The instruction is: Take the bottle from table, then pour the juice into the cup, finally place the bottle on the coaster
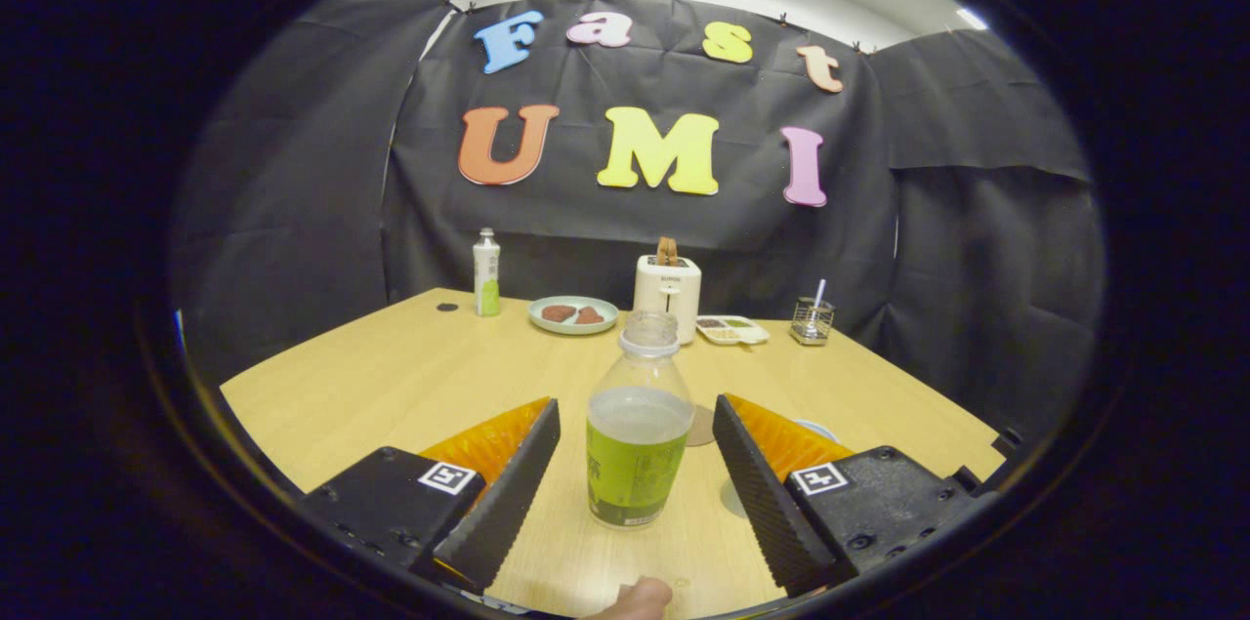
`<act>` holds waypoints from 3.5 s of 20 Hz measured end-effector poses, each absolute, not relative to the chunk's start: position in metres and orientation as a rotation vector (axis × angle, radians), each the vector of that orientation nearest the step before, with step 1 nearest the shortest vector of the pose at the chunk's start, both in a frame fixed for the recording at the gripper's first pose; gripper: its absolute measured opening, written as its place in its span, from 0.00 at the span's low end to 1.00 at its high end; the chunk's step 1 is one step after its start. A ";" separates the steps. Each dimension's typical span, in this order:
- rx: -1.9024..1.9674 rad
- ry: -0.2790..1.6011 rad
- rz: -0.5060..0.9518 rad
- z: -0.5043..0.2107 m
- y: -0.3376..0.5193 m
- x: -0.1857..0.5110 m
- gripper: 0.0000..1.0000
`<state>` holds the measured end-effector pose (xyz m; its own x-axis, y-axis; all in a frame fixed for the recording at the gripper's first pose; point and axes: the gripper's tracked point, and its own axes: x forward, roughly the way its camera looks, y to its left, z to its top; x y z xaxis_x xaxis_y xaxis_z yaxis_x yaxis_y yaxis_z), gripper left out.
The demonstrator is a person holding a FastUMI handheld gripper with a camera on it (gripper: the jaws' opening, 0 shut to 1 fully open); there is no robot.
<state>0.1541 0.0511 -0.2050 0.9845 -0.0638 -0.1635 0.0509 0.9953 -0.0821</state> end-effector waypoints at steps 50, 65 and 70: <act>1.161 0.209 0.190 -0.198 0.041 0.192 0.78; 1.722 0.227 0.294 -0.144 0.042 0.192 0.77; 1.804 0.218 0.294 -0.131 0.030 0.189 0.77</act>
<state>0.1894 0.0304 -0.1307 0.9500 0.3008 0.0840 -0.0068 -0.2490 0.9685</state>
